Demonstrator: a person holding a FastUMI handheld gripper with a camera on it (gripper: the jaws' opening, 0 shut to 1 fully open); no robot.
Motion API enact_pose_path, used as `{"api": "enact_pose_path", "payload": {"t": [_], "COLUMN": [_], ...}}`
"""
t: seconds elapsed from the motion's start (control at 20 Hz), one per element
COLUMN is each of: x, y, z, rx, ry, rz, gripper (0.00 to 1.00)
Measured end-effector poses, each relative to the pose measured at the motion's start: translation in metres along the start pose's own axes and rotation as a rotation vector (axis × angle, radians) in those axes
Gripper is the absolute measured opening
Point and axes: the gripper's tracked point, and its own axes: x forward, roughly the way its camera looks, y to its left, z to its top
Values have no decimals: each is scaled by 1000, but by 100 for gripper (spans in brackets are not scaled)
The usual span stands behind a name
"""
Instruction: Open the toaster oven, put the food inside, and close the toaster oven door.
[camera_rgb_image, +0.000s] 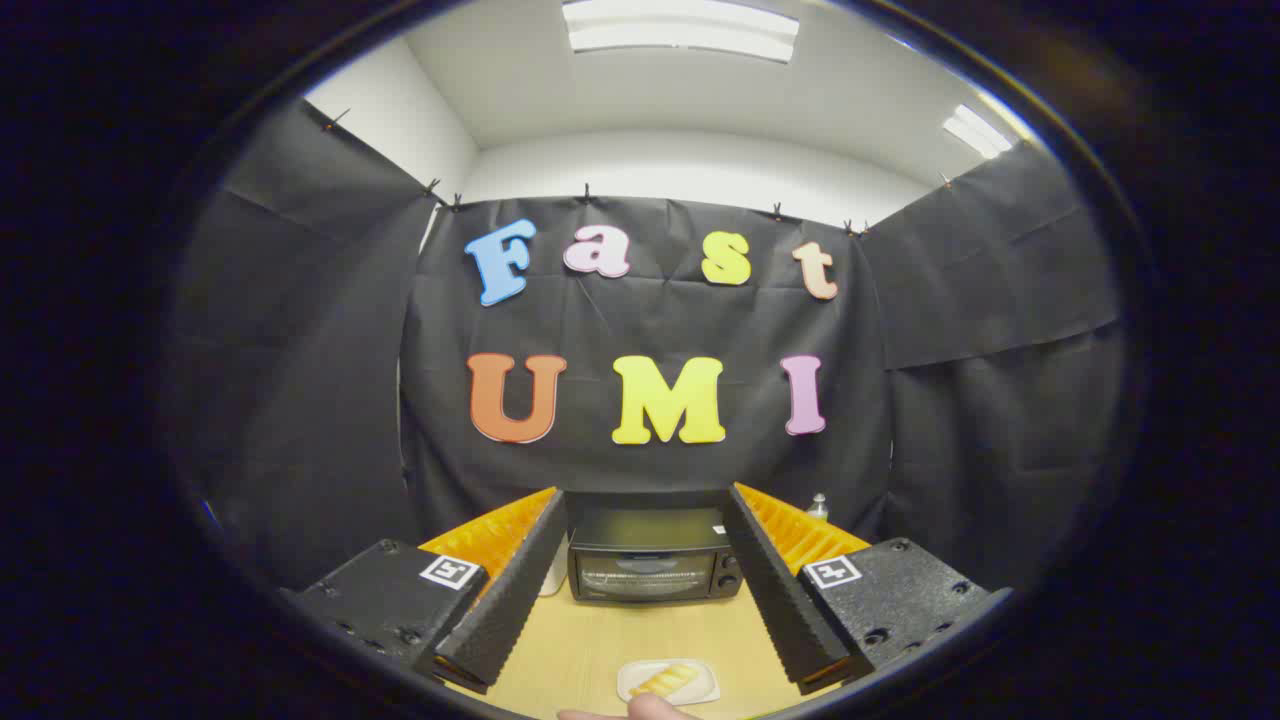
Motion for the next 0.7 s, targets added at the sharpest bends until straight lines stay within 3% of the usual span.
{"api": "enact_pose_path", "payload": {"t": [0.25,0.7], "x": [14,6], "y": [8,18], "z": [-10,10], "rx": [13,-6], "ry": [39,-69], "rz": [20,38], "gripper": [100,100]}}
